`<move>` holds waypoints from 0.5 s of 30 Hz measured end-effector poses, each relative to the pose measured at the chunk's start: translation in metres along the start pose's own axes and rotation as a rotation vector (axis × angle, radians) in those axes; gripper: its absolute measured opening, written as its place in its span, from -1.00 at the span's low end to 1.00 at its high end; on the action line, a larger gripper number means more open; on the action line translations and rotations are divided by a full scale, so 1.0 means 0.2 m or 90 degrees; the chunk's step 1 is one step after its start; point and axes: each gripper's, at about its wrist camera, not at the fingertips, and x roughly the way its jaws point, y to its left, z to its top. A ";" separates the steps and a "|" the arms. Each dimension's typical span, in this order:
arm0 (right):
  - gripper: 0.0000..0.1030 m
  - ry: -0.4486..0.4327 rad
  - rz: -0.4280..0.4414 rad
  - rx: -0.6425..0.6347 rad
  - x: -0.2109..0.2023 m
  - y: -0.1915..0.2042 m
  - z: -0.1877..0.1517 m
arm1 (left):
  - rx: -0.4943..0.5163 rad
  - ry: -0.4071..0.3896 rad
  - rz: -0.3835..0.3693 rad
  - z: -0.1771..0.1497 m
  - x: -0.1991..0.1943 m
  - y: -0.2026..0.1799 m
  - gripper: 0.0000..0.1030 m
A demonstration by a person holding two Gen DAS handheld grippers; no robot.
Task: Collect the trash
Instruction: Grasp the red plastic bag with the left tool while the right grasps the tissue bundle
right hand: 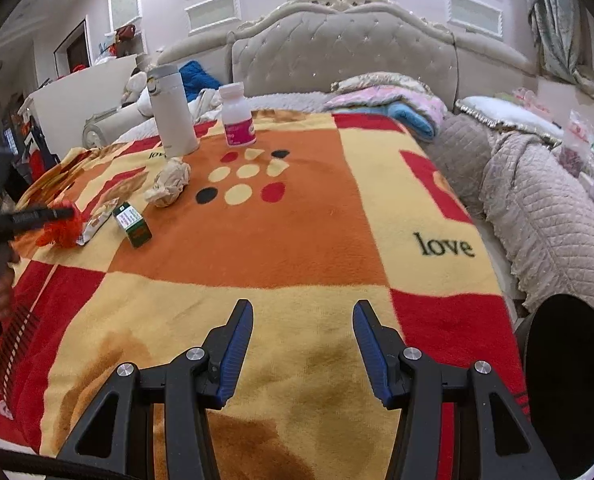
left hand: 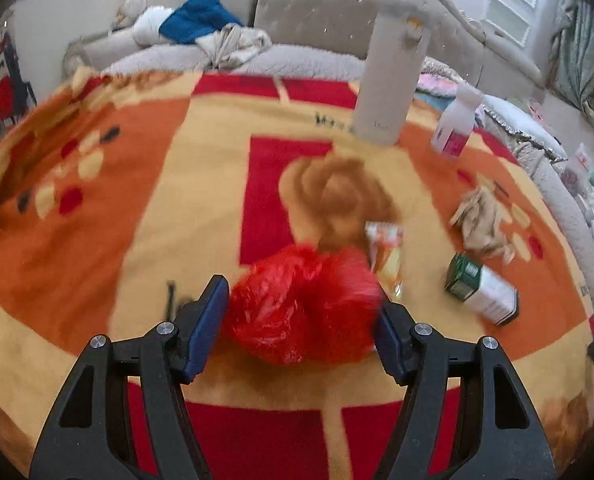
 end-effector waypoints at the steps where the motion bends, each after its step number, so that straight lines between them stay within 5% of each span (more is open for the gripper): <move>1: -0.03 -0.008 0.008 0.001 -0.01 0.01 0.01 | -0.005 -0.006 0.001 -0.02 0.00 0.00 0.29; 7: -0.03 -0.016 0.140 0.006 0.10 0.21 0.19 | -0.059 -0.033 -0.010 -0.07 -0.04 0.06 -0.30; 15: -0.03 0.022 0.179 0.008 0.54 0.56 0.53 | -0.120 -0.062 -0.012 -0.12 -0.13 0.12 -0.32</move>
